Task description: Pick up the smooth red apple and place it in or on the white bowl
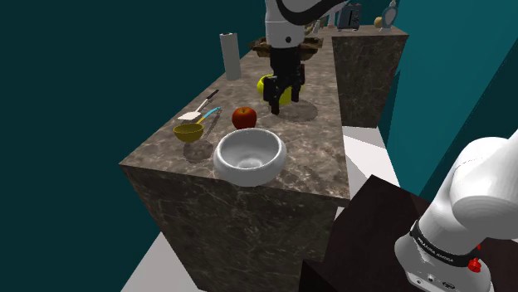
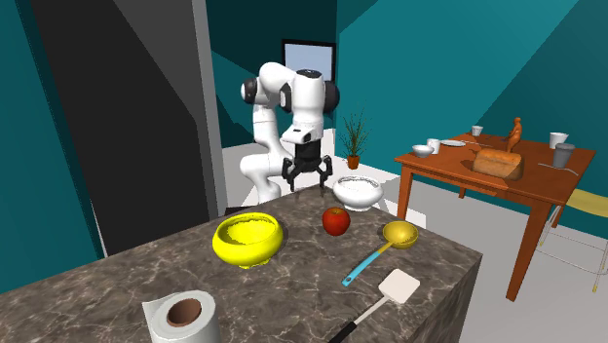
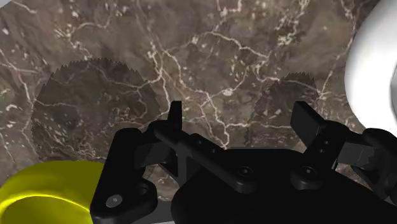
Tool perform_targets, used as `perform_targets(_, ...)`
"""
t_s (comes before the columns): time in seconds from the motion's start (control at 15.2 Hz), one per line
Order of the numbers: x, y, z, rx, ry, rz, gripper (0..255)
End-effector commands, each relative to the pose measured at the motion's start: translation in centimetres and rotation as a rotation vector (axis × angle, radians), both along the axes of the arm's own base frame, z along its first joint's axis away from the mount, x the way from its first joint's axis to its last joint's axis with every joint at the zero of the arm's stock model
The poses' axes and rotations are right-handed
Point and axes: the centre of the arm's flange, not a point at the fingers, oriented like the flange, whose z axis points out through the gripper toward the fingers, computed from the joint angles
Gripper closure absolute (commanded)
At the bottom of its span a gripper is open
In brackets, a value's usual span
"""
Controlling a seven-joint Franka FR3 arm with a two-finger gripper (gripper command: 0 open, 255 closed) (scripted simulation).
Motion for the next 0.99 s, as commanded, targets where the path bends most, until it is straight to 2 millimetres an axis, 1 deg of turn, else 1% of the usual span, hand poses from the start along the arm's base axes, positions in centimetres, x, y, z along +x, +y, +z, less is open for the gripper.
perform_targets(0.0,1.7,1.7,0.0,-0.013,-0.013,0.032,0)
perform_targets(0.4,7.6,6.9,-0.2,-0.053,-0.051,0.124,0)
perform_targets(0.46,7.7,7.0,-0.2,-0.054,-0.052,0.126,0)
perform_targets(0.86,7.8,6.8,-3.3,-0.054,-0.052,0.126,0)
perform_targets(0.92,7.9,6.8,-4.2,-0.054,-0.052,0.126,0)
